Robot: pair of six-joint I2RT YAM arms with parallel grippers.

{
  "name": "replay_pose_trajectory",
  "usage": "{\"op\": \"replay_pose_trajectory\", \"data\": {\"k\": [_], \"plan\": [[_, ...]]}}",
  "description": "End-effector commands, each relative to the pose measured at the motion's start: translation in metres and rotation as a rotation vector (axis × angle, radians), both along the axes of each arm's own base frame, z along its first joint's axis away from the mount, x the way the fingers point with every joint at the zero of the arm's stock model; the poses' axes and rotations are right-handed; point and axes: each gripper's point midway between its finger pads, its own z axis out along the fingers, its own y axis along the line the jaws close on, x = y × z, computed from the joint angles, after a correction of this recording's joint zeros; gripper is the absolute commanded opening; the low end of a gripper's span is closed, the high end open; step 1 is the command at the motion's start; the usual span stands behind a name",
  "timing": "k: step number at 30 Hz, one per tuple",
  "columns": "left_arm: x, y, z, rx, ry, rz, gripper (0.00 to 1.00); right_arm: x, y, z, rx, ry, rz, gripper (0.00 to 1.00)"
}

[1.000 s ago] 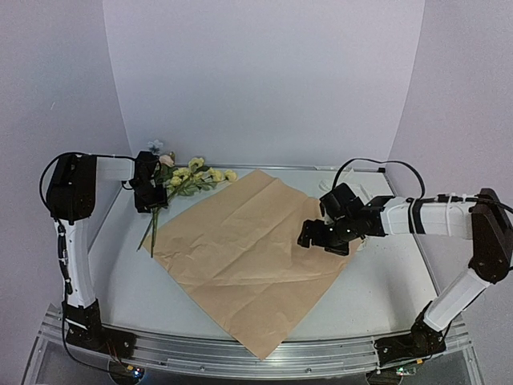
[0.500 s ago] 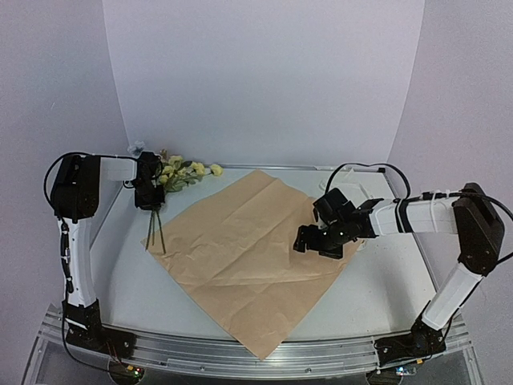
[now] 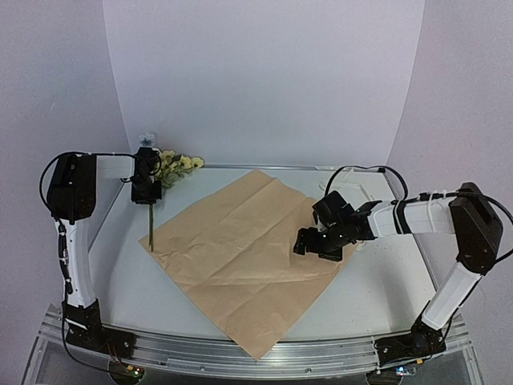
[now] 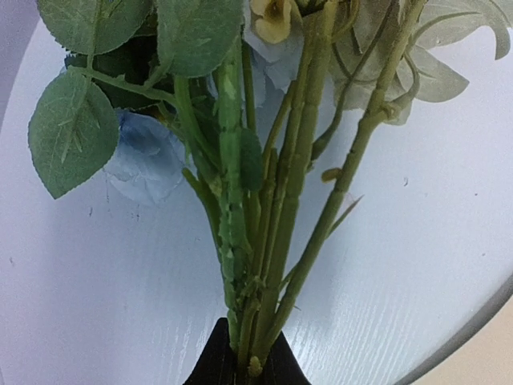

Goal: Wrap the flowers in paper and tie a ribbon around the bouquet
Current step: Pick up the fake flower from the center of the board, then place the fake flower on the flattened wrapping paper.

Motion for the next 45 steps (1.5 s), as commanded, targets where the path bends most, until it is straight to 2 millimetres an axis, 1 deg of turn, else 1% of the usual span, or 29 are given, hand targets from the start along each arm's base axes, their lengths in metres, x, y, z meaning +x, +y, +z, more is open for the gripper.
{"op": "replay_pose_trajectory", "data": {"k": [1,3,6,9,11,14,16,17,21,24,26,29,34,37,39,42,45], "plan": [[0.025,0.003,0.092,0.026,-0.211,-0.019,0.0,-0.002,0.004,-0.009,-0.005,0.009,-0.002,0.86],[0.025,-0.001,0.101,0.015,-0.217,-0.033,0.0,-0.004,0.004,-0.012,-0.009,0.014,-0.001,0.86],[0.021,-0.015,0.119,-0.015,-0.232,-0.061,0.0,-0.004,0.004,-0.013,-0.01,0.013,-0.008,0.85],[0.017,-0.043,0.139,-0.091,-0.246,-0.077,0.0,-0.004,0.001,-0.007,-0.008,-0.001,-0.028,0.83],[0.012,-0.072,0.15,-0.142,-0.246,-0.092,0.0,-0.003,-0.003,0.003,-0.001,-0.027,-0.049,0.82],[0.004,-0.114,0.159,-0.178,-0.243,-0.108,0.0,-0.001,-0.011,0.02,-0.003,-0.069,-0.076,0.84],[-0.003,-0.145,0.161,-0.236,-0.236,-0.124,0.0,-0.002,-0.016,0.03,-0.003,-0.087,-0.088,0.84],[-0.005,-0.158,0.163,-0.256,-0.237,-0.129,0.0,-0.002,-0.02,0.033,-0.01,-0.096,-0.096,0.84],[-0.014,-0.208,0.173,-0.341,-0.248,-0.151,0.0,-0.002,-0.034,0.037,-0.041,-0.111,-0.121,0.84],[-0.022,-0.249,0.174,-0.413,-0.244,-0.169,0.0,-0.003,-0.043,0.036,-0.053,-0.107,-0.132,0.84],[-0.029,-0.277,0.172,-0.457,-0.236,-0.18,0.0,-0.005,-0.047,0.036,-0.059,-0.108,-0.136,0.83],[-0.04,-0.316,0.158,-0.525,-0.212,-0.19,0.0,-0.006,-0.052,0.04,-0.056,-0.118,-0.151,0.84],[-0.056,-0.365,0.124,-0.563,-0.127,-0.25,0.0,-0.007,-0.054,0.044,-0.05,-0.126,-0.159,0.84],[-0.063,-0.381,0.106,-0.541,-0.091,-0.28,0.0,-0.007,-0.054,0.043,-0.052,-0.124,-0.163,0.84],[-0.067,-0.385,0.088,-0.539,-0.057,-0.284,0.0,-0.006,-0.054,0.041,-0.057,-0.118,-0.161,0.84],[-0.072,-0.389,0.067,-0.537,-0.023,-0.277,0.0,-0.005,-0.051,0.037,-0.062,-0.107,-0.154,0.84],[-0.073,-0.39,0.055,-0.526,-0.007,-0.275,0.0,-0.003,-0.049,0.032,-0.069,-0.096,-0.146,0.84]]}}
